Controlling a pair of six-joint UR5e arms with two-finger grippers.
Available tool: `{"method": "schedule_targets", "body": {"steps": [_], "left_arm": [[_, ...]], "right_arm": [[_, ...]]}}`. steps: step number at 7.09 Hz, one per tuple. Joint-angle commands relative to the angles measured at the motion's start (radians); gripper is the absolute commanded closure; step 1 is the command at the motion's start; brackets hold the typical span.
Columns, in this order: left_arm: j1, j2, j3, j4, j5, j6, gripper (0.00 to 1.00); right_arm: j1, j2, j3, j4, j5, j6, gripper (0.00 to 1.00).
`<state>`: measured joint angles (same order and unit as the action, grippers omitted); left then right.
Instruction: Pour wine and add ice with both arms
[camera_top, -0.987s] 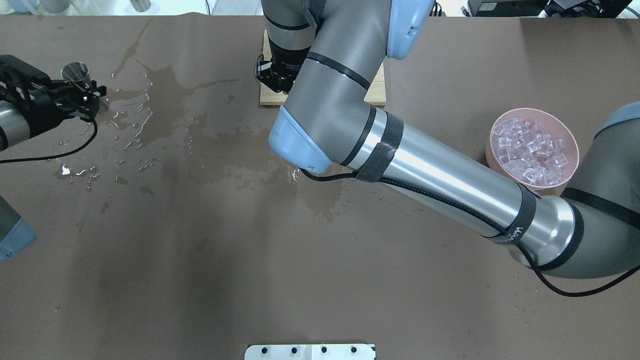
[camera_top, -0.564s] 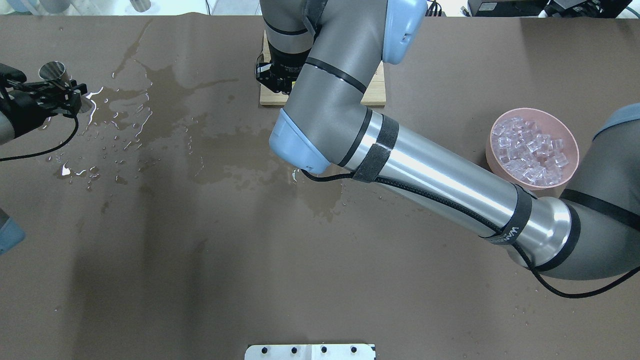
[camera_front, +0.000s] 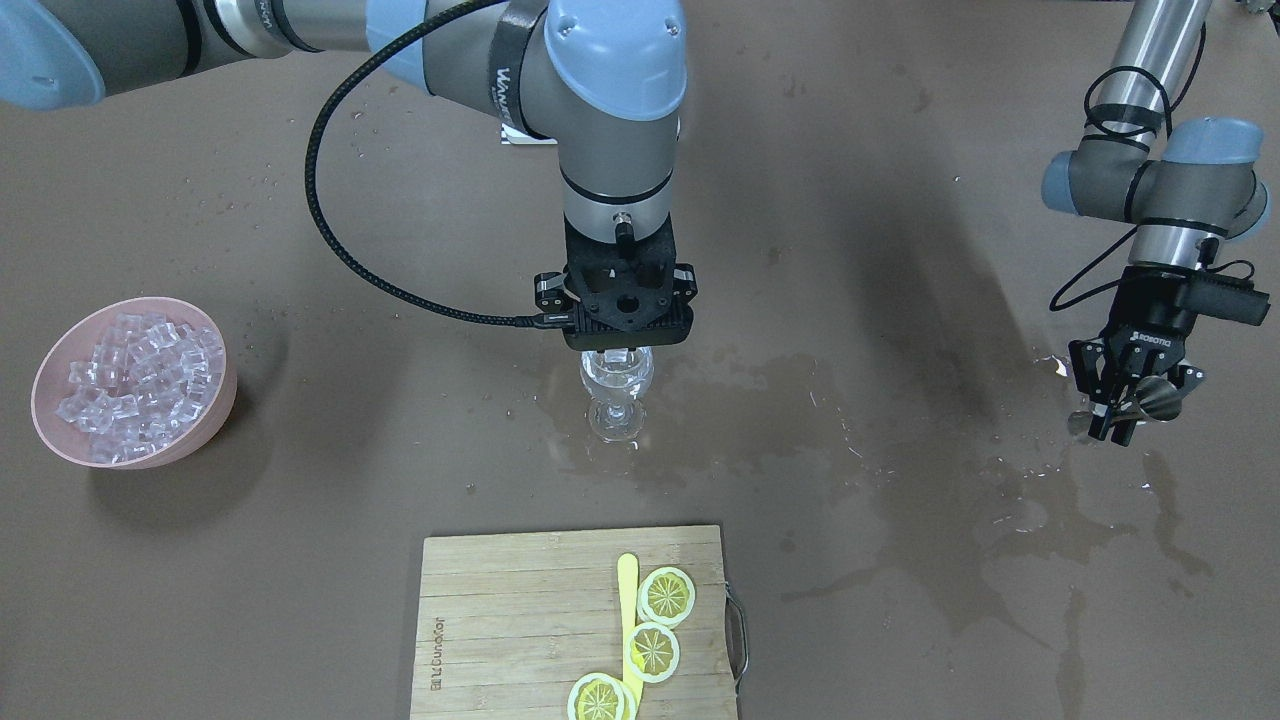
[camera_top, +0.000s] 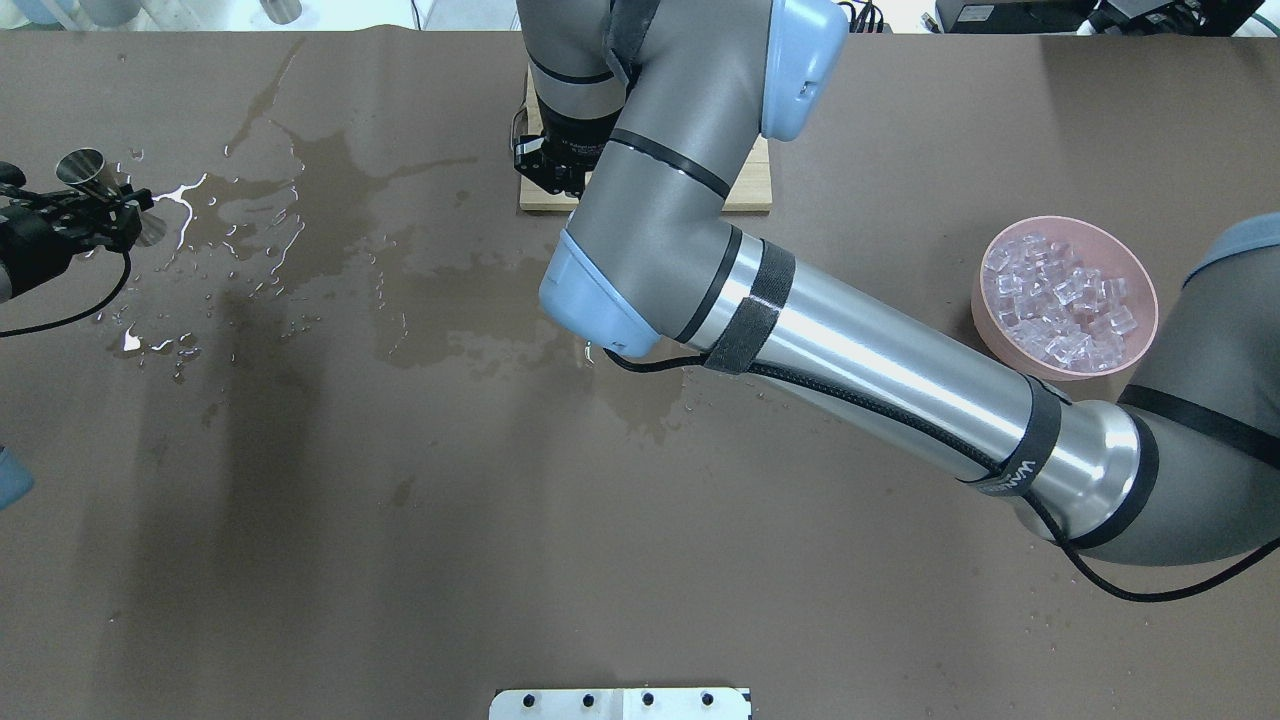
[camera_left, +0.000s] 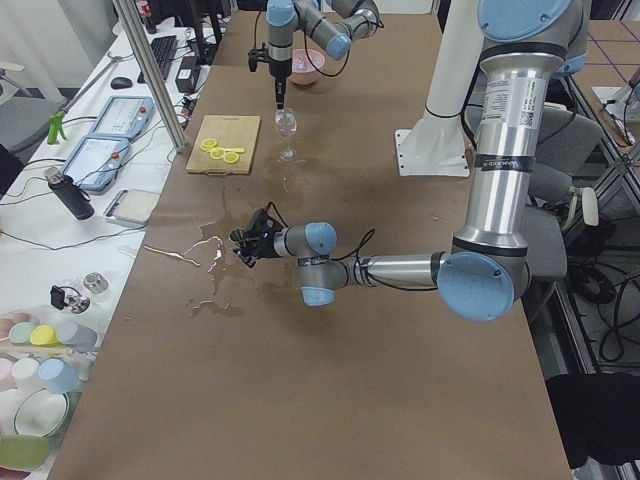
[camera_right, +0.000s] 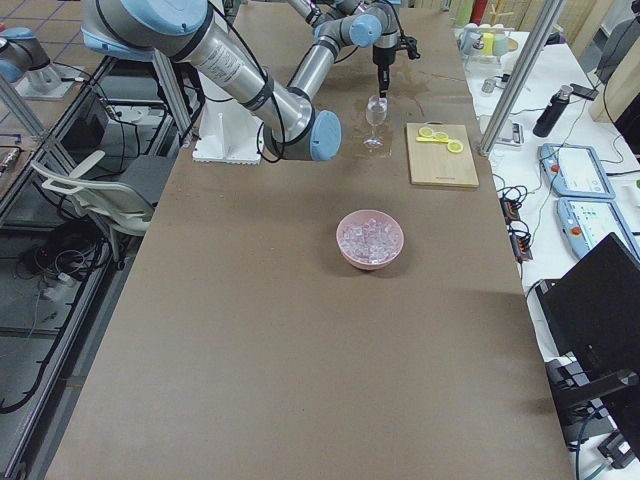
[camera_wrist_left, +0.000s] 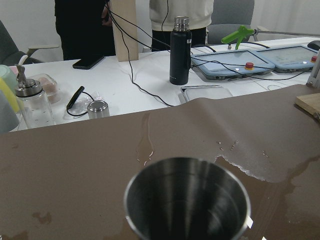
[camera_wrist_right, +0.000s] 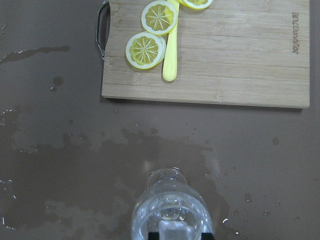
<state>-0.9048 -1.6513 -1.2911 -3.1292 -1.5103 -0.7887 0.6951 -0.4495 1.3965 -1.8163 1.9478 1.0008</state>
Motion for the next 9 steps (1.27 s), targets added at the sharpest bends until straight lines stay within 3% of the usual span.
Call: {"method": "schedule_targets", "body": {"steps": [1,4,5,7,8,9], "left_arm": [[0.004,0.002,0.036,-0.009,0.027,0.002,1.00],[0.006,0.002,0.055,-0.008,0.032,0.005,1.00],[0.006,0.004,0.058,-0.008,0.032,0.012,0.99],[0.006,0.004,0.070,-0.014,0.032,0.016,0.81],[0.007,0.002,0.081,-0.014,0.032,0.016,0.81],[0.007,0.002,0.084,-0.014,0.032,0.016,0.80]], "right_arm": [[0.000,0.000,0.009,0.000,0.000,0.001,0.12],[0.101,-0.055,0.092,-0.017,0.023,-0.019,0.02],[0.156,-0.139,0.160,-0.015,0.064,-0.048,0.00],[0.324,-0.361,0.330,-0.008,0.225,-0.167,0.00],[0.431,-0.497,0.398,-0.003,0.318,-0.303,0.00],[0.551,-0.611,0.406,-0.003,0.369,-0.491,0.00]]}}
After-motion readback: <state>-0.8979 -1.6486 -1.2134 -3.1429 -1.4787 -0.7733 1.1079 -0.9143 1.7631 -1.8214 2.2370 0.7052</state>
